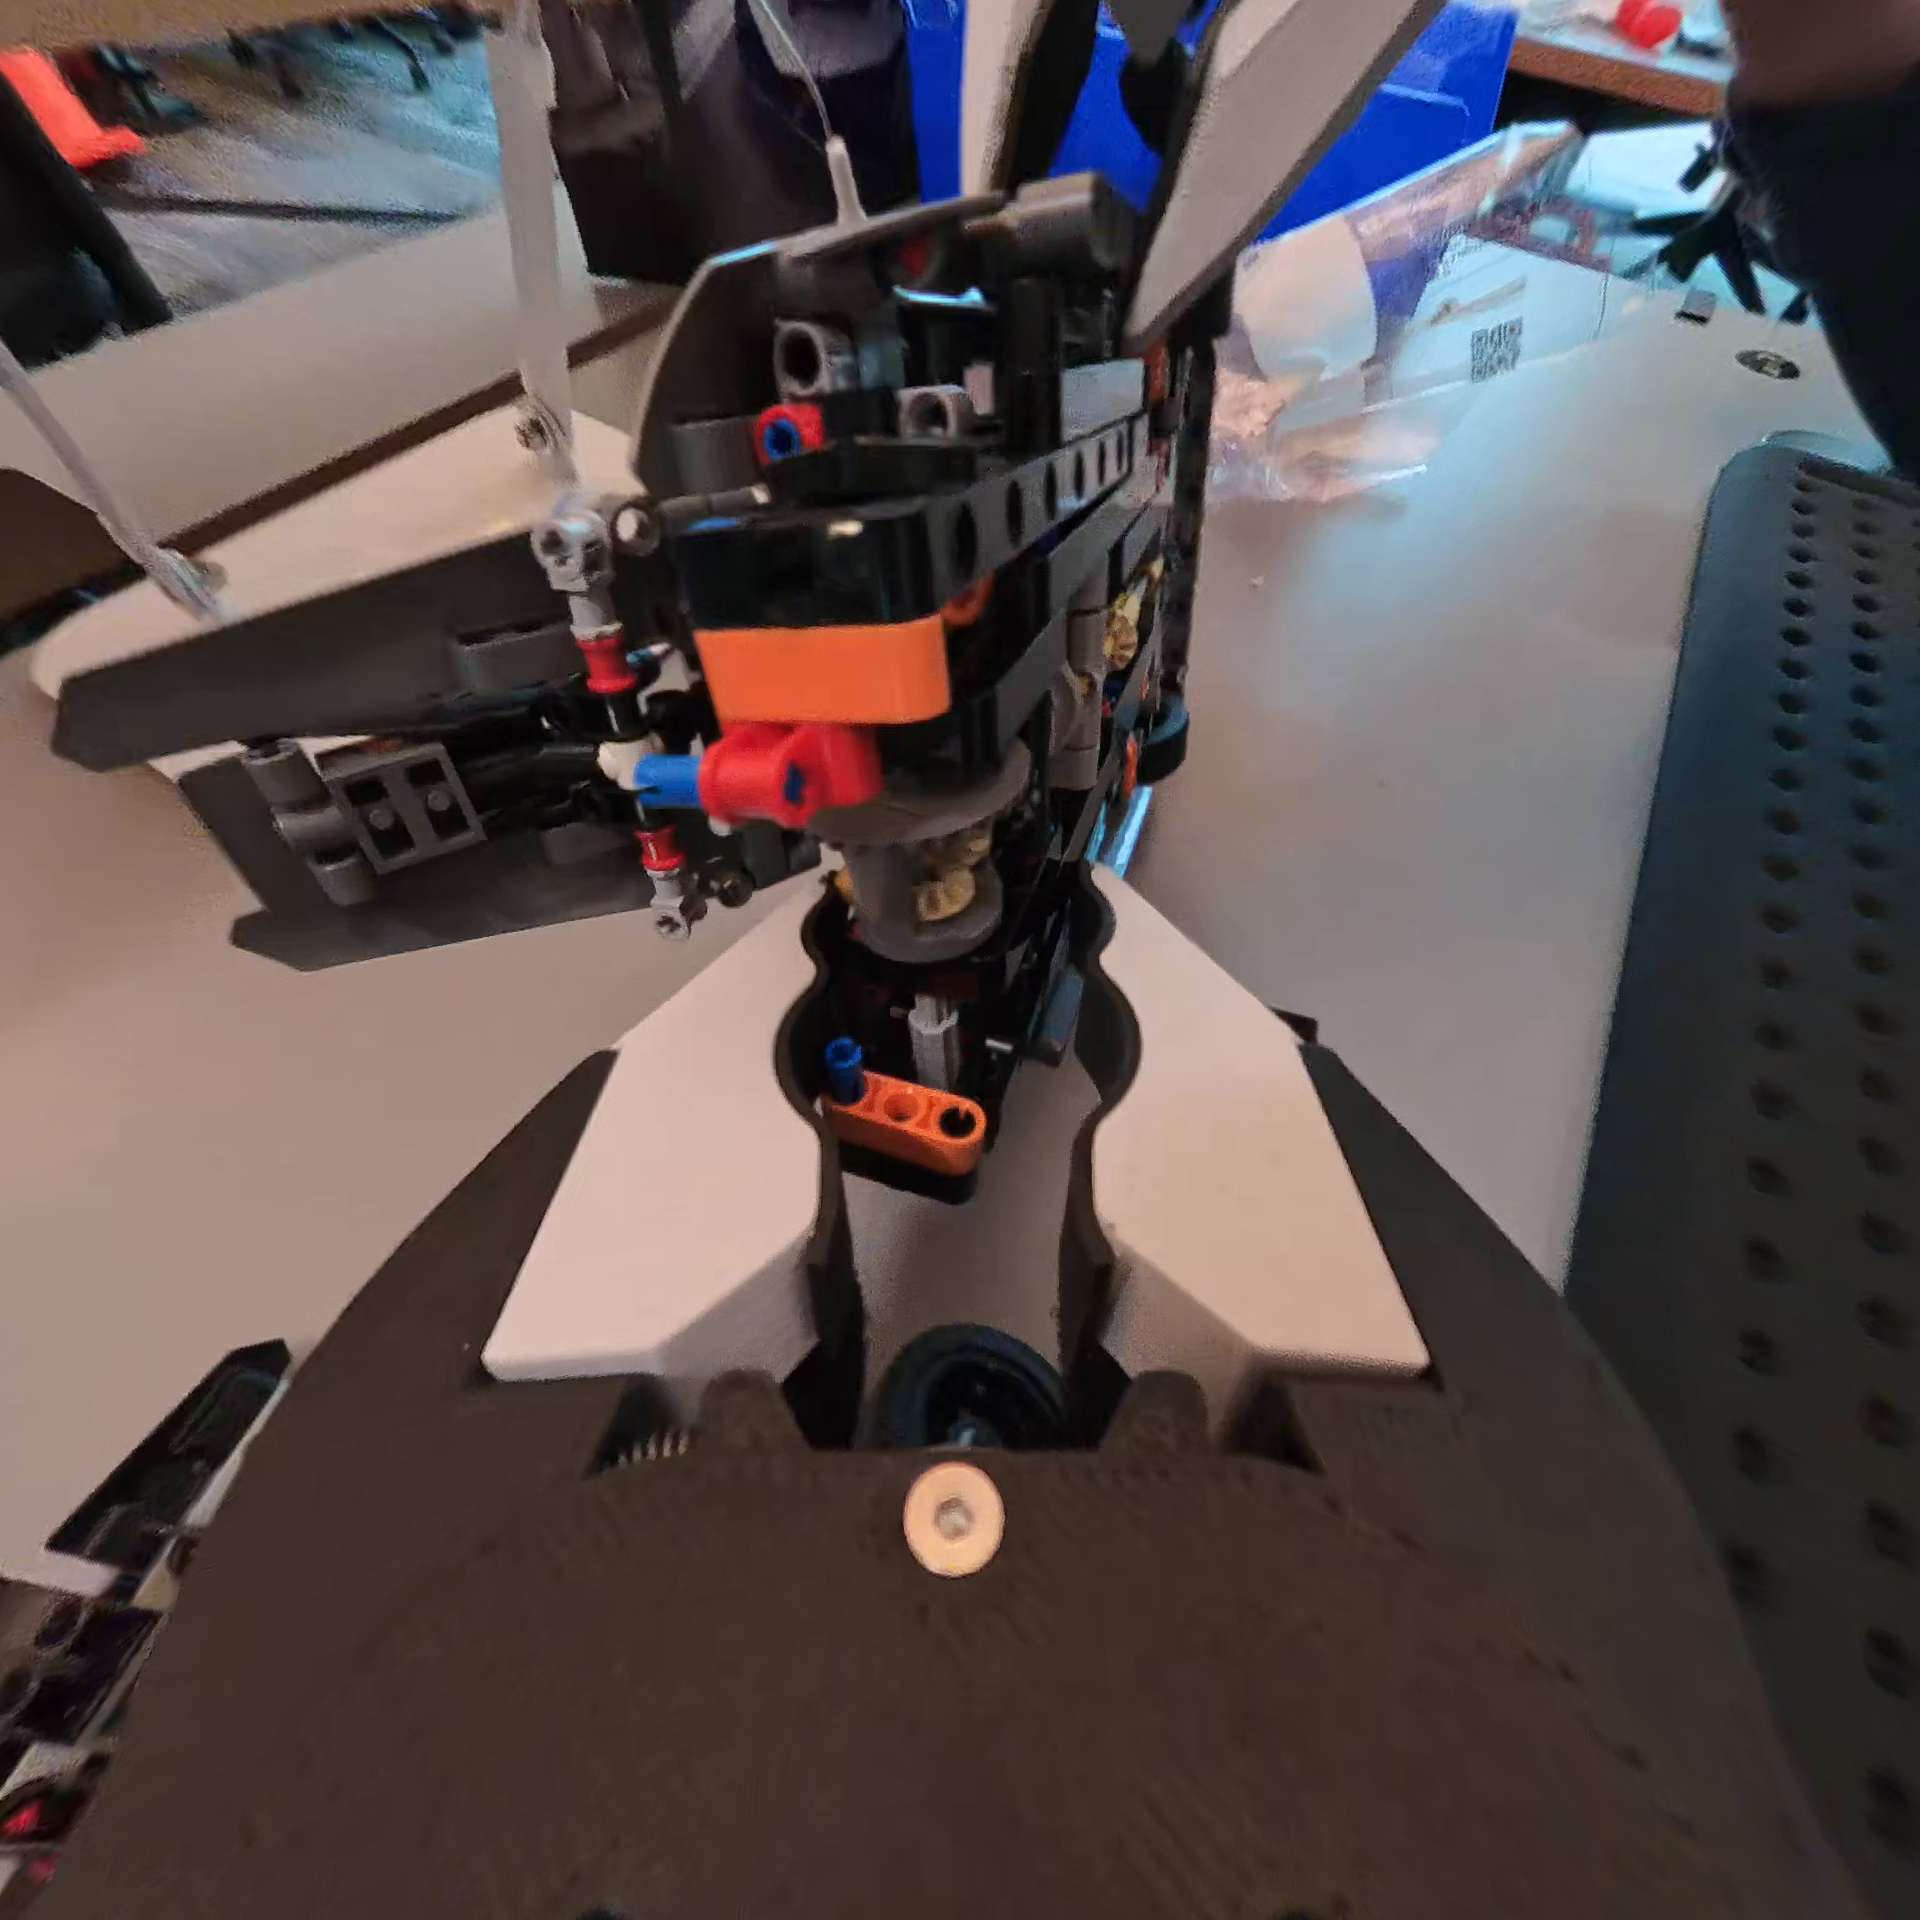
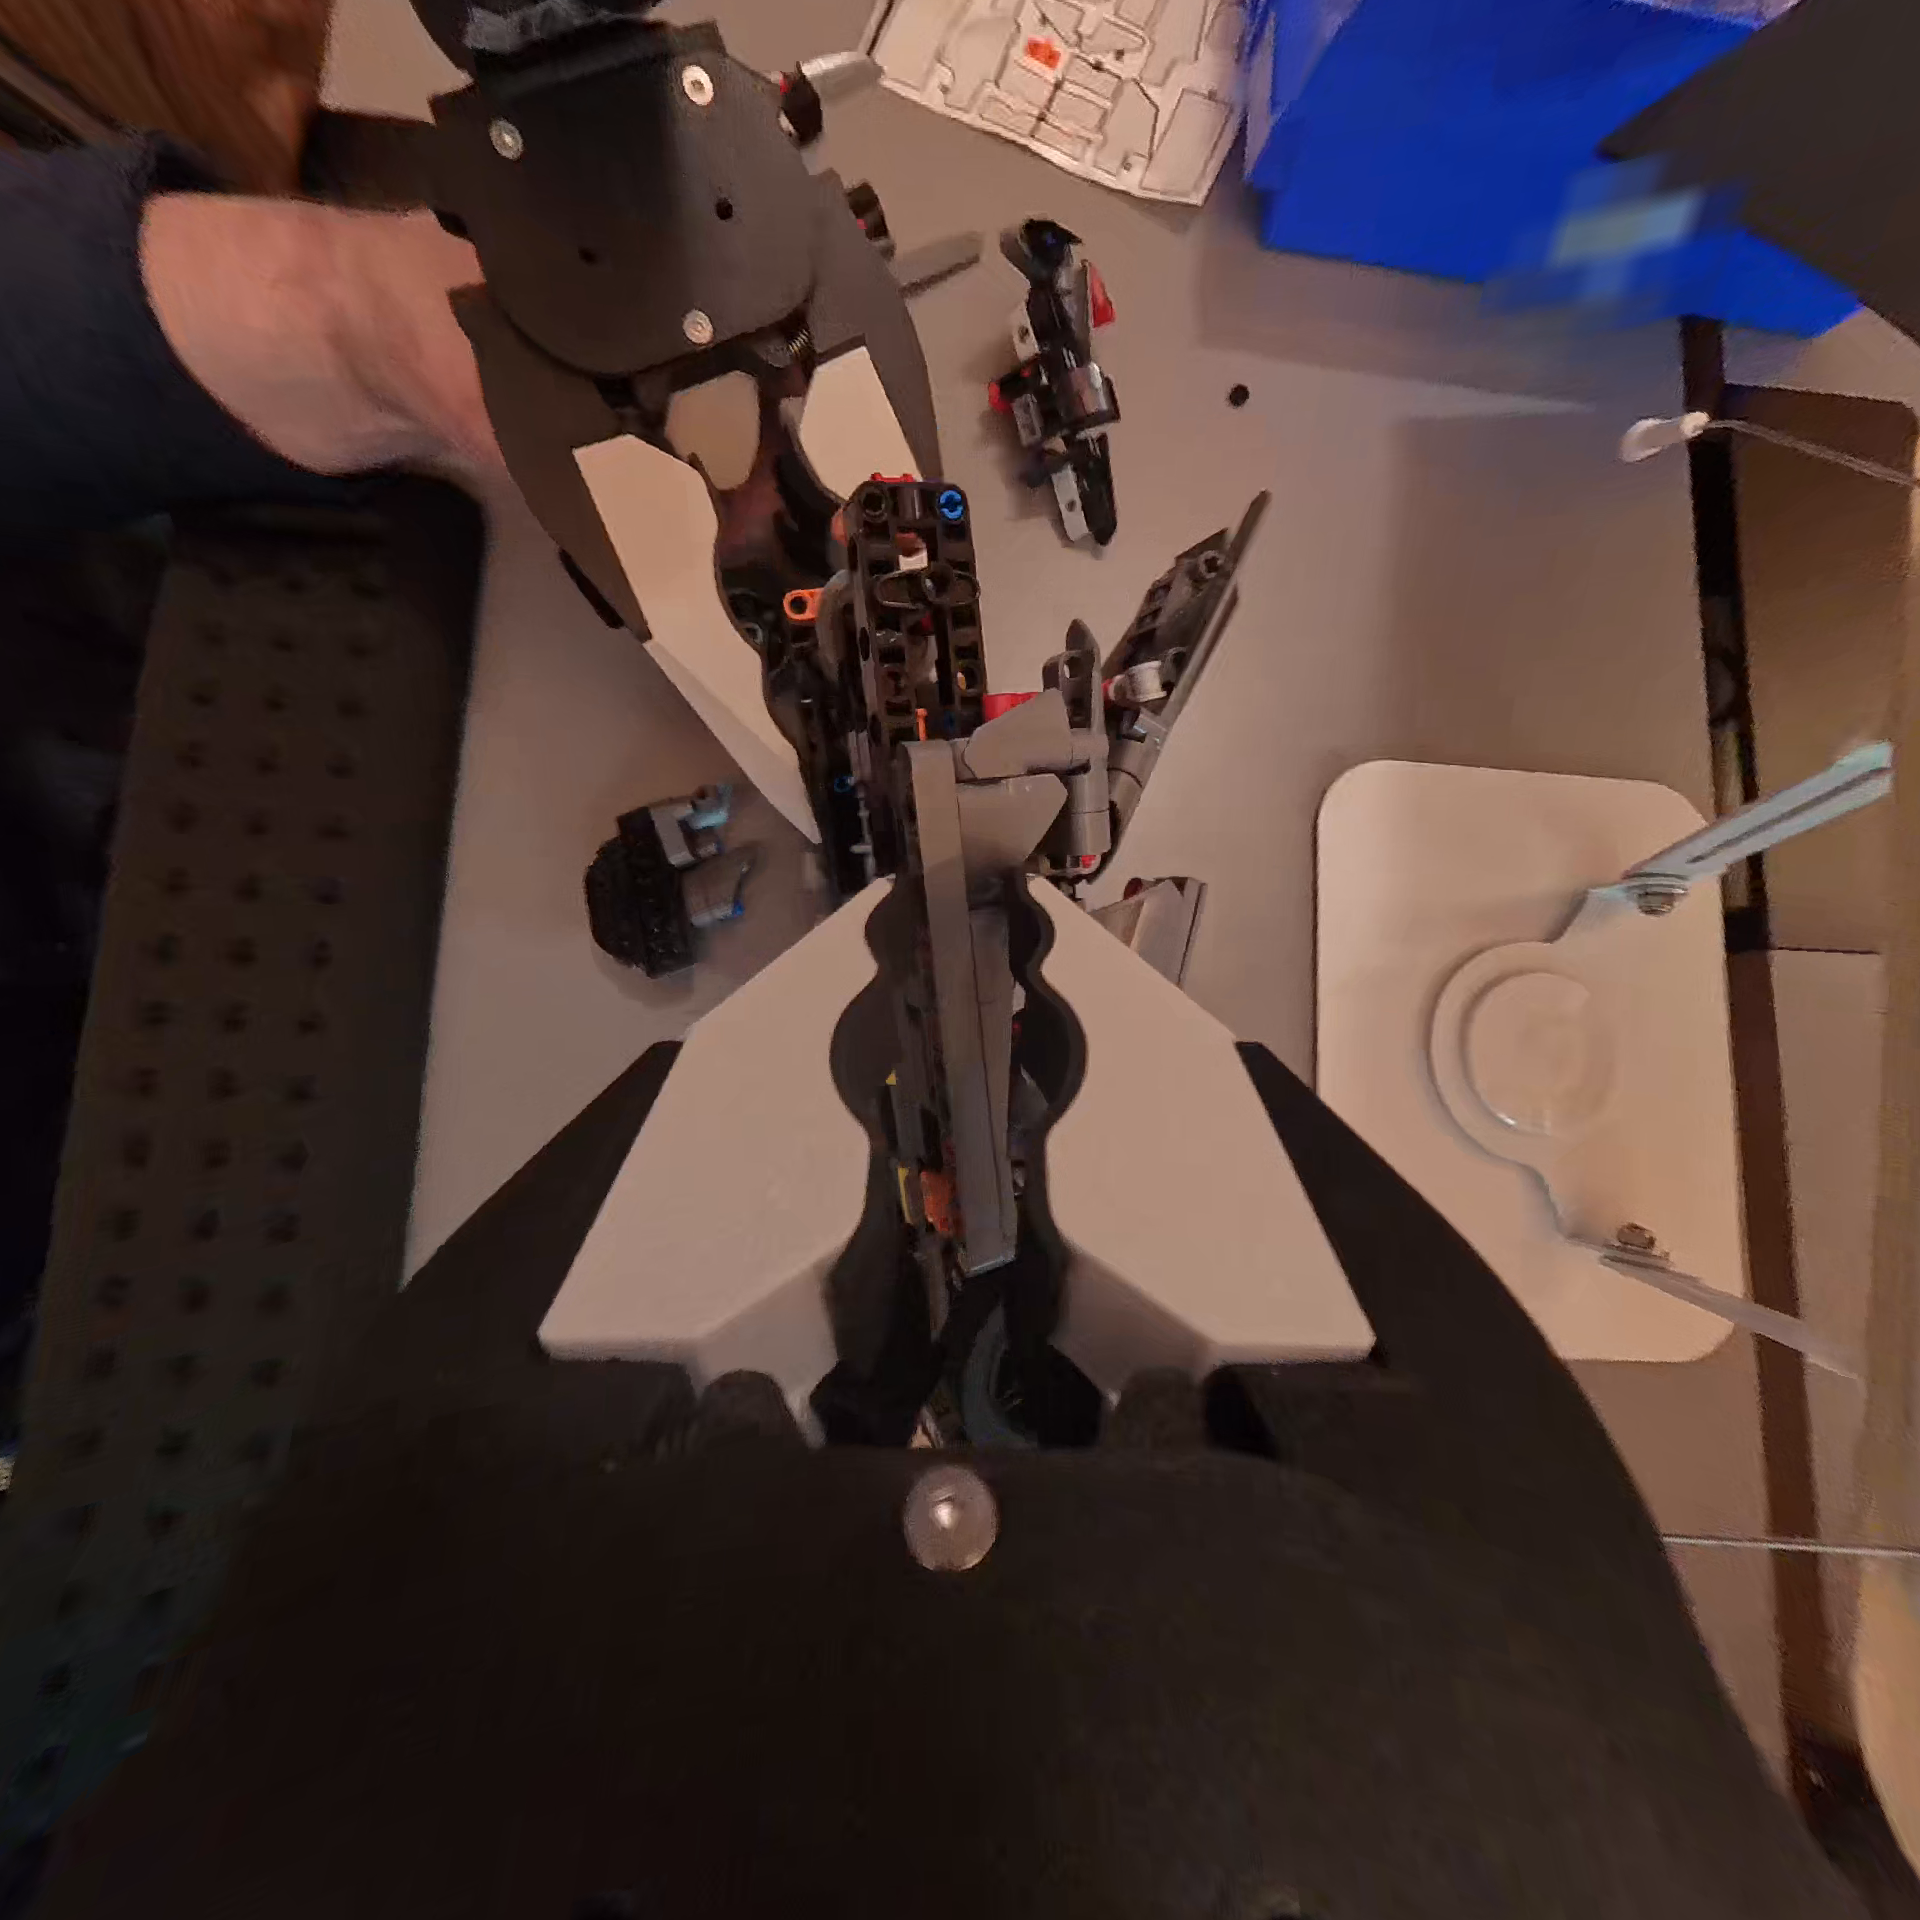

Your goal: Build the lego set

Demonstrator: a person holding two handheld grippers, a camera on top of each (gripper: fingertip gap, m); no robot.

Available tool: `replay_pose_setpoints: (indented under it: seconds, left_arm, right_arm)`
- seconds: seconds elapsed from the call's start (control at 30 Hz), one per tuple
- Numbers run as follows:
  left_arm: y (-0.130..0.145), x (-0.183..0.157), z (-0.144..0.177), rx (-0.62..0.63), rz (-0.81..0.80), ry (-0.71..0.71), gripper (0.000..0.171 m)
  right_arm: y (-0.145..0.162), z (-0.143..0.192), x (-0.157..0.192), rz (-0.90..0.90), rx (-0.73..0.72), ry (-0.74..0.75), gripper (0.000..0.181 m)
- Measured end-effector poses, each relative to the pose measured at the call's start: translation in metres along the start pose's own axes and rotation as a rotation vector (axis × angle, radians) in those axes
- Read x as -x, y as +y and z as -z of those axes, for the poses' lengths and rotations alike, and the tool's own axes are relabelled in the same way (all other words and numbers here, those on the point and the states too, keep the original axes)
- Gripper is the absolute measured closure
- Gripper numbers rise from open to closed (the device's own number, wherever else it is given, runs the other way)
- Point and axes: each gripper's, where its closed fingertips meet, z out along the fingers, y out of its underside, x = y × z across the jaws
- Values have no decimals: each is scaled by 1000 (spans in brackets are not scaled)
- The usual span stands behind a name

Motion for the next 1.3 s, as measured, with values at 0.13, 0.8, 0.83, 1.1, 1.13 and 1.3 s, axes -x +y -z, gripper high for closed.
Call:
replay_pose_setpoints:
  seconds: [0.13, 0.8, 0.83, 1.1, 1.13, 1.3]
  left_arm:
    - [-2, -1, 0, -16, 48, 37, 136]
    - [-12, -11, 0, -51, 72, 46, 150]
    - [-11, -11, -1, -44, 67, 41, 150]
    - [-16, -17, -2, -19, -129, -56, 150]
    - [-16, -20, -2, -13, -180, -67, 150]
    - [-18, -25, -3, 0, -258, -100, 150]
  right_arm:
    - [-1, 1, -11, 57, -17, 158, 174]
    - [-4, 6, -38, 82, -121, 573, 177]
    - [-4, 5, -37, 105, -104, 577, 178]
    - [-26, 34, -4, 26, -176, 158, 138]
    - [-26, 34, -6, 38, -165, 119, 138]
    - [-22, 15, 0, -15, -45, -100, 153]
